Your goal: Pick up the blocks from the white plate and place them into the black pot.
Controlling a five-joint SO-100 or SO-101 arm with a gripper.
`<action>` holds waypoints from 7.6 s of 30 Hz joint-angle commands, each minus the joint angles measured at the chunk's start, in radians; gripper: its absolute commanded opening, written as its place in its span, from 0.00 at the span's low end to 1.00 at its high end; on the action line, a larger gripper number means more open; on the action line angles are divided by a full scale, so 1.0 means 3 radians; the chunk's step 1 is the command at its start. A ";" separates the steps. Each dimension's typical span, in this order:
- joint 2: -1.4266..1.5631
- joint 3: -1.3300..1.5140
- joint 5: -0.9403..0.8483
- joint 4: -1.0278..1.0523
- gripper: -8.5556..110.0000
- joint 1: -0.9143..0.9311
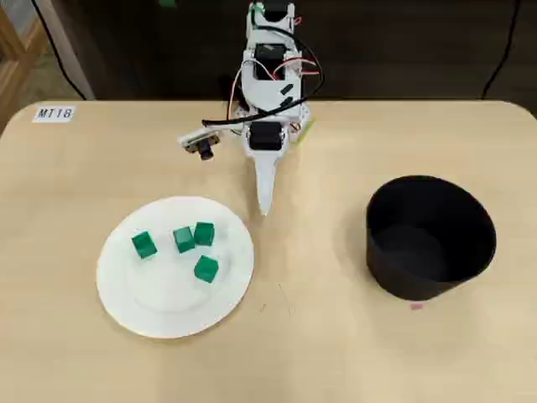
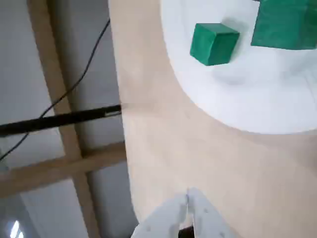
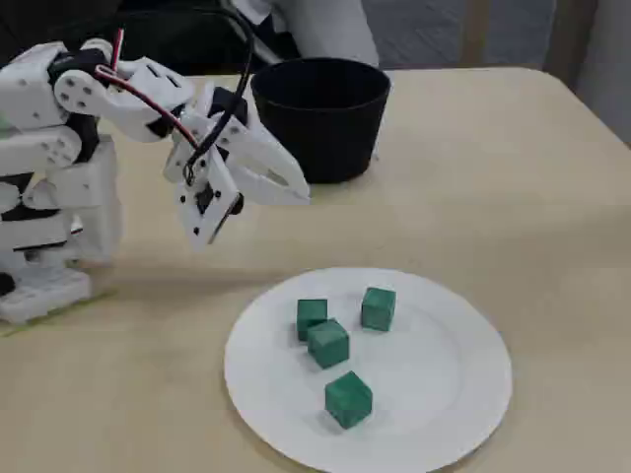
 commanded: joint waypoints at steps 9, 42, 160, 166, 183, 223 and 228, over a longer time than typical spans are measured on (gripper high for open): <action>0.0015 -0.0496 -0.0164 0.0542 0.05 0.0394; -0.5277 -0.5824 0.1074 0.2863 0.05 0.1493; -0.4878 -0.4617 0.0302 0.0803 0.05 -0.2347; -0.5052 -0.4612 0.0286 0.0608 0.05 -0.2337; -0.4648 -0.4628 -0.0056 0.1125 0.05 -0.1907; -0.6064 -0.5696 -0.0578 0.2332 0.05 0.0956; -0.6361 -0.5865 -0.0583 0.2388 0.05 0.0956</action>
